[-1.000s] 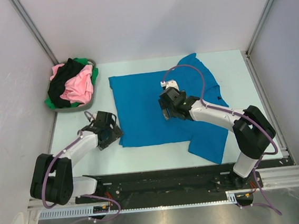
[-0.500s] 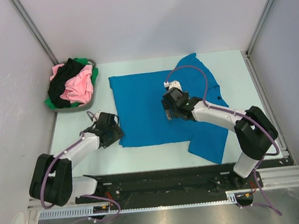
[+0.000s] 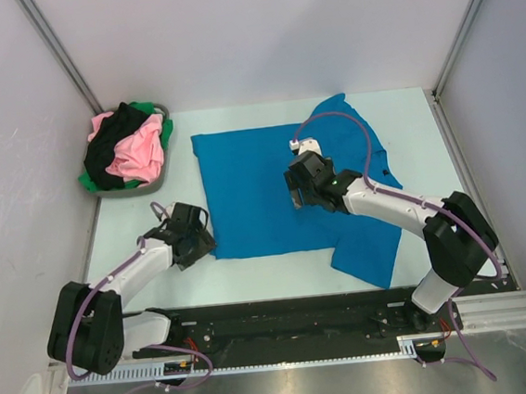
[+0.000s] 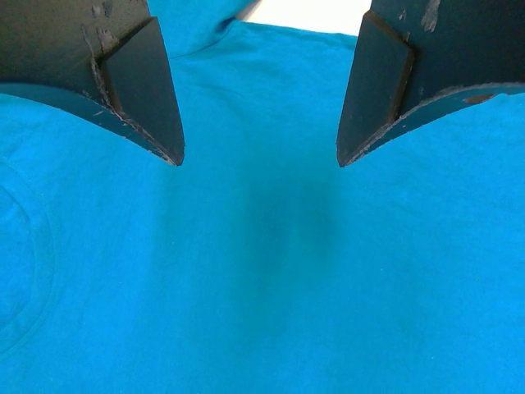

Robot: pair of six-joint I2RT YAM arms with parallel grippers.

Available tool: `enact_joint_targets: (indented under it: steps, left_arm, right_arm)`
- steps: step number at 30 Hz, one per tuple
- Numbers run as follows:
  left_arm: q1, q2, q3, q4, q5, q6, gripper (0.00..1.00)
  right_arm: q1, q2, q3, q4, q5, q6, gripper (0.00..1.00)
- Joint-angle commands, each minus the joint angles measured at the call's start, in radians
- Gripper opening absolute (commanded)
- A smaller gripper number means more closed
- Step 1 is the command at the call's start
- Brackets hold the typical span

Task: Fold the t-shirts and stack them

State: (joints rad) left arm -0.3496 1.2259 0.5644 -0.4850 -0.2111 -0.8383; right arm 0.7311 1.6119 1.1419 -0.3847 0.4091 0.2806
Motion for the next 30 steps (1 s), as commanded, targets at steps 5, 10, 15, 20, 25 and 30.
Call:
enact_joint_targets:
  steps: [5, 10, 15, 20, 25, 30]
  left_arm:
    - [-0.006, 0.067, -0.020, -0.058, -0.013, -0.025, 0.68]
    - [-0.006, 0.116, -0.014, -0.044, -0.011, -0.018, 0.65]
    - [-0.008, 0.170, 0.002, -0.055, -0.014, 0.008, 0.56]
    - [-0.011, 0.187, 0.020, -0.075, -0.014, 0.024, 0.54]
    - [-0.061, 0.185, 0.063, -0.113, -0.037, 0.008, 0.57]
    - [-0.100, 0.188, 0.091, -0.132, -0.040, -0.024, 0.59]
  right_arm:
    - [0.007, -0.056, -0.004, 0.004, -0.003, 0.009, 0.79]
    - [0.007, -0.055, -0.008, 0.003, -0.004, 0.008, 0.79]
    - [0.007, -0.064, -0.010, 0.006, -0.001, 0.006, 0.79]
    - [0.007, -0.078, -0.028, 0.018, -0.013, 0.015, 0.79]
    - [0.005, -0.081, -0.056, 0.038, -0.030, 0.017, 0.79]
    - [0.005, -0.099, -0.079, 0.044, -0.036, 0.014, 0.79]
